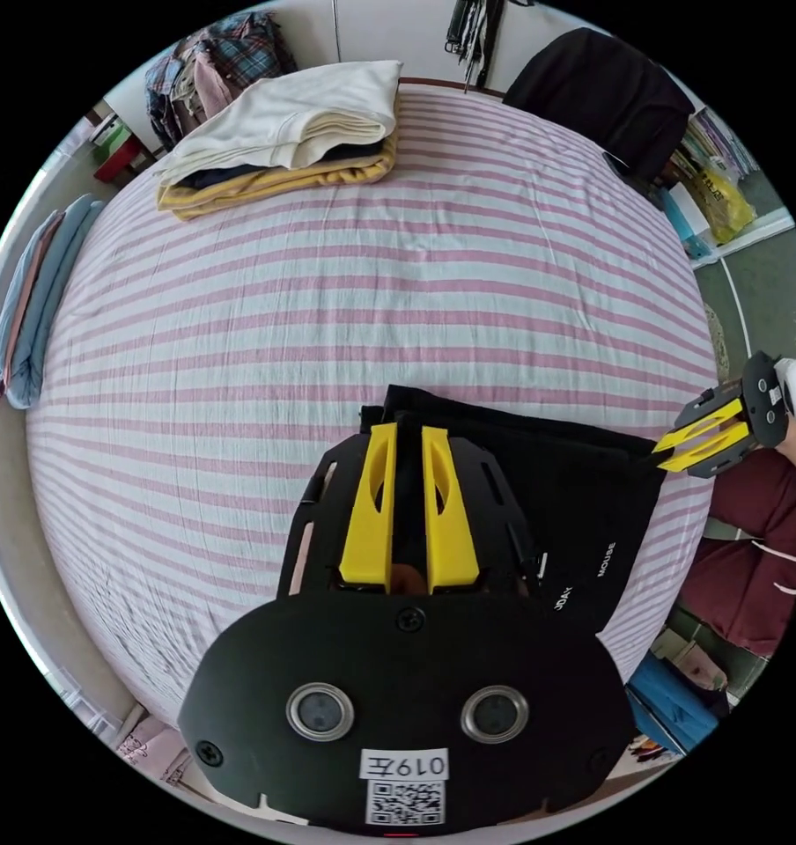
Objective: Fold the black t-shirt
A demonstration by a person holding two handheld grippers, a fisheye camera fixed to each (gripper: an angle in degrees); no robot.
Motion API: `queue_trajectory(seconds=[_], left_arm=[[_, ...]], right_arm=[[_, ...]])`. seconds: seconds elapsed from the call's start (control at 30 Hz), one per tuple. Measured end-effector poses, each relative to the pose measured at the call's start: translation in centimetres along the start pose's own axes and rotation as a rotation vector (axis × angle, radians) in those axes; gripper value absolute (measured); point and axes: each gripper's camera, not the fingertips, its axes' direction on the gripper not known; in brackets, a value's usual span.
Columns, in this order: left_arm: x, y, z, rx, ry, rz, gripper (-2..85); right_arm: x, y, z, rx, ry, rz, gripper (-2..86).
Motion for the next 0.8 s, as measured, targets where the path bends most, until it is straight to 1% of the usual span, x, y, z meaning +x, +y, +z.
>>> queue_trajectory(seconds=[0.1, 0.17, 0.27, 0.33, 0.43, 0.53, 0.57, 0.7, 0.77, 0.8], left_arm=[[-1.0, -0.9, -0.3, -0.005, 0.013, 0.002, 1.8], [-2.1, -1.5, -0.7, 0.0, 0.038, -0.018, 1.2], [-3.9, -1.7, -1.0, 0.009, 0.074, -0.08, 0.8], [-5.1, -1.6, -1.1, 0.026, 0.107, -0.135, 0.7], [-7.2, -1.4, -0.8, 0.037, 0.182, -0.232, 0.6], [-8.0, -2.1, -0.4, 0.02, 0.182, -0.279, 0.5], [-8.0, -2.5, -0.3, 0.009, 0.169, -0.292, 0.5], [-8.9, -3.2, 0.1, -0.033, 0.193, -0.375, 0.7], [-9.1, -3.7, 0.0, -0.058, 0.198, -0.365, 0.9], [-9.1, -3.9, -0.1, -0.062, 0.196, -0.354, 0.9]], right_arm=[[0.2, 0.5, 0.8, -0.002, -0.005, 0.013, 0.1], [0.3, 0.9, 1.1, 0.006, -0.008, 0.034, -0.5], [2.0, 2.3, 1.2, 0.071, -0.092, 0.192, -0.9], [3.6, 4.3, 1.9, 0.129, -0.19, 0.345, -0.9], [4.6, 6.3, 3.1, 0.186, -0.277, 0.459, -0.9], [3.6, 6.1, 4.2, 0.154, -0.226, 0.425, -0.8], [3.7, 6.1, 4.4, 0.151, -0.237, 0.442, -0.8], [6.0, 8.0, 5.9, 0.204, -0.445, 0.665, -0.6], [5.7, 8.3, 5.7, 0.234, -0.457, 0.658, -0.6], [4.7, 7.9, 4.8, 0.246, -0.391, 0.596, -0.6]])
